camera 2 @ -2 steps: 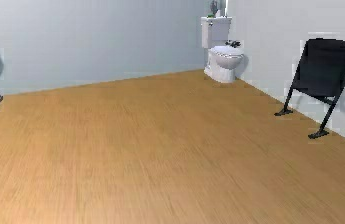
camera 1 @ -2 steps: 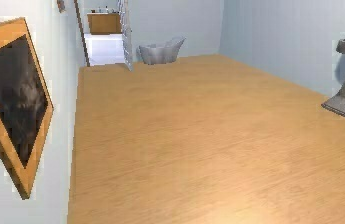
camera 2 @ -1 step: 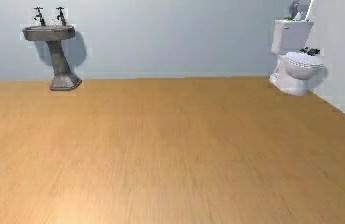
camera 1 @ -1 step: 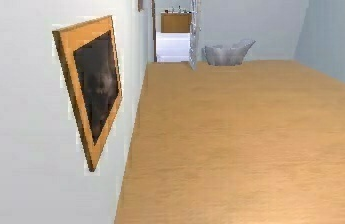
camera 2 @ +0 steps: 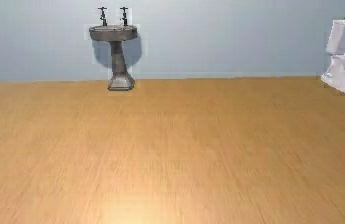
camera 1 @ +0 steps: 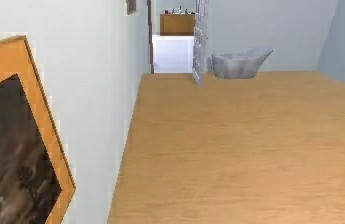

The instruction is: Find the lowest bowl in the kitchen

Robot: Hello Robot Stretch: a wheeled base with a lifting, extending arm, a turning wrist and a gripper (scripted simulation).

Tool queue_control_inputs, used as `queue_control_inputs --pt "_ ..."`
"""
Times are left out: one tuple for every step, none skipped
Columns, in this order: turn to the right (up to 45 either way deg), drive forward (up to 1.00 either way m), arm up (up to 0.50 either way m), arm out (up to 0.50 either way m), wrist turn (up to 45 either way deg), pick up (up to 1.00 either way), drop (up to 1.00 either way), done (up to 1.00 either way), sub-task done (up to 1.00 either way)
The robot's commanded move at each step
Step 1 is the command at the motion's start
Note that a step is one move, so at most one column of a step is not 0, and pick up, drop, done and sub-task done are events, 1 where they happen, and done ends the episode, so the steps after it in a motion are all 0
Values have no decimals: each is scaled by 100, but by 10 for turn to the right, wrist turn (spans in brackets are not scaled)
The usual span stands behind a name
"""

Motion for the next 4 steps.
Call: queue_control_inputs --pt "0 100 0 0 0 0 0 0 0" --pt "0 100 0 0 0 0 0 0 0" --pt "0 100 0 0 0 0 0 0 0" --pt "-30 0 0 0 0 0 0 0 0"
